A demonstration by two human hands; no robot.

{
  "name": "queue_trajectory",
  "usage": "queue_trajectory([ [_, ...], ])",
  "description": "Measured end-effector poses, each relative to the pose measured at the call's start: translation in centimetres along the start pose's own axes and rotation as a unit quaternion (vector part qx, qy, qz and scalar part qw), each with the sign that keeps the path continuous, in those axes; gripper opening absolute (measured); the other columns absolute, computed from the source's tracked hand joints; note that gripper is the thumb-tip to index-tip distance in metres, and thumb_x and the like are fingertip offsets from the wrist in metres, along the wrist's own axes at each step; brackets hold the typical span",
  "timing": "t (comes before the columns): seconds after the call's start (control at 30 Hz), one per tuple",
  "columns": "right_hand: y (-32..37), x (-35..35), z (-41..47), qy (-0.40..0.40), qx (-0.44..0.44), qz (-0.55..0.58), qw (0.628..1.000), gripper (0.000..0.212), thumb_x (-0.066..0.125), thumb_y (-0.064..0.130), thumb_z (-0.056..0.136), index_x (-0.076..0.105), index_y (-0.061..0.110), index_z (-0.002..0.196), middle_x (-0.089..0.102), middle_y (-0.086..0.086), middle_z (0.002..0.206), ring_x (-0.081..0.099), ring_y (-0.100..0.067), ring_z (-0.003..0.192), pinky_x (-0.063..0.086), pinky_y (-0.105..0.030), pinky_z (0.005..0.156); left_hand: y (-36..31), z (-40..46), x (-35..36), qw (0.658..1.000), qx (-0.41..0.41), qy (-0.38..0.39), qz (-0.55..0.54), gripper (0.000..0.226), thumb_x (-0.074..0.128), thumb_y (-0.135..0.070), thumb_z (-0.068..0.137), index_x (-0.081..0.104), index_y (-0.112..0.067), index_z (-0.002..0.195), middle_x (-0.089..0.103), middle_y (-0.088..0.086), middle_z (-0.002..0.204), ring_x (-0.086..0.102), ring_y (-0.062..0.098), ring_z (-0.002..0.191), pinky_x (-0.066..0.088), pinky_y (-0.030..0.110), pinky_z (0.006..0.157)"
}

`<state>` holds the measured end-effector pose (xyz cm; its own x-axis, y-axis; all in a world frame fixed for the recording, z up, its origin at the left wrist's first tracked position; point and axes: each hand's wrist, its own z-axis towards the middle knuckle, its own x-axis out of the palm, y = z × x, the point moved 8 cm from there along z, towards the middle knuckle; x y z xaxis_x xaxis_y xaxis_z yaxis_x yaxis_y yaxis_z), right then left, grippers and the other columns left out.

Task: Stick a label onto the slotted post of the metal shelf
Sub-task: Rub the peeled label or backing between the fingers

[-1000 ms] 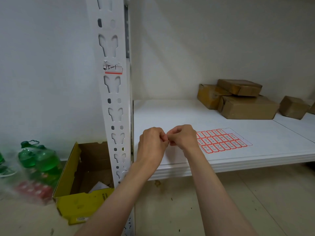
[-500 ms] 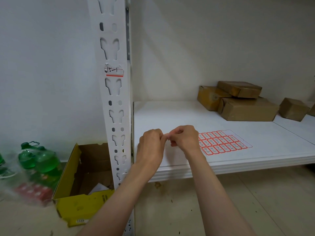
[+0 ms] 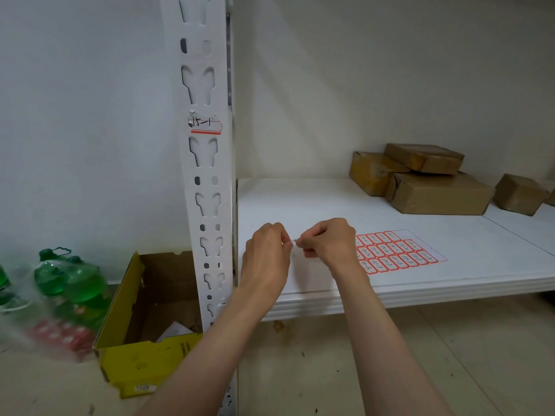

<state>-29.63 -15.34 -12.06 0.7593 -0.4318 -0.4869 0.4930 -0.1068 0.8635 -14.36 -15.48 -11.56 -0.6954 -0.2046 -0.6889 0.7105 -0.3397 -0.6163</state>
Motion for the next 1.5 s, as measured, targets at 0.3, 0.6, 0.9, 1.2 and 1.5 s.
queue_trajectory([
  [0.3, -0.1, -0.1, 0.0, 0.002, -0.010, -0.020, 1.000, 0.016, 0.072, -0.001, 0.086, 0.078, 0.011, 0.078, 0.075, -0.010, 0.078, 0.074, -0.025, 0.072, 0.062, -0.027, 0.072, 0.8, 0.4, 0.5, 0.999, -0.005, -0.005, -0.037, 0.015, 0.059, -0.009, 0.098, 0.072, -0.014, 0.104, 0.064, 0.000, 0.101, 0.061, 0.013, 0.085, 0.043, 0.021, 0.071],
  [0.6, 0.8, 0.1, -0.7, 0.047, -0.006, 0.072, 0.996, 0.009, 0.078, -0.006, 0.079, 0.076, 0.001, 0.085, 0.074, -0.018, 0.080, 0.075, -0.030, 0.072, 0.064, -0.031, 0.069, 0.1, 0.3, 0.1, 0.994, 0.019, -0.017, -0.107, 0.021, 0.062, -0.008, 0.096, 0.076, -0.020, 0.106, 0.070, -0.002, 0.099, 0.064, 0.014, 0.084, 0.055, 0.029, 0.081],
  [0.9, 4.2, -1.2, -1.7, 0.008, -0.080, 0.101, 0.992, 0.009, 0.071, 0.001, 0.087, 0.078, 0.005, 0.083, 0.075, -0.013, 0.075, 0.073, -0.026, 0.068, 0.064, -0.031, 0.067, -2.1, -0.1, -3.5, 0.986, 0.059, -0.086, -0.133, 0.006, 0.076, -0.012, 0.086, 0.076, -0.018, 0.086, 0.068, -0.007, 0.082, 0.062, 0.005, 0.072, 0.054, 0.025, 0.071],
  [1.2, 13.4, -4.7, -4.5, -0.088, -0.198, 0.295, 0.931, 0.020, 0.057, -0.001, 0.092, 0.075, 0.007, 0.093, 0.070, -0.007, 0.073, 0.067, -0.012, 0.063, 0.055, -0.024, 0.060, -7.5, -2.6, -11.1, 0.959, 0.182, -0.194, -0.100, 0.010, 0.066, -0.013, 0.094, 0.061, -0.013, 0.103, 0.060, -0.004, 0.087, 0.057, 0.015, 0.072, 0.053, 0.033, 0.066],
  [1.5, 12.7, -3.8, -4.7, -0.123, -0.185, 0.228, 0.948, 0.025, 0.057, 0.002, 0.091, 0.075, 0.020, 0.089, 0.073, -0.001, 0.078, 0.069, -0.013, 0.075, 0.053, -0.016, 0.060, -6.0, -0.8, -1.7, 0.987, 0.127, 0.055, 0.086, 0.049, 0.059, 0.008, 0.079, 0.046, -0.012, 0.122, 0.036, 0.008, 0.130, 0.041, 0.025, 0.102, 0.046, 0.036, 0.075],
])
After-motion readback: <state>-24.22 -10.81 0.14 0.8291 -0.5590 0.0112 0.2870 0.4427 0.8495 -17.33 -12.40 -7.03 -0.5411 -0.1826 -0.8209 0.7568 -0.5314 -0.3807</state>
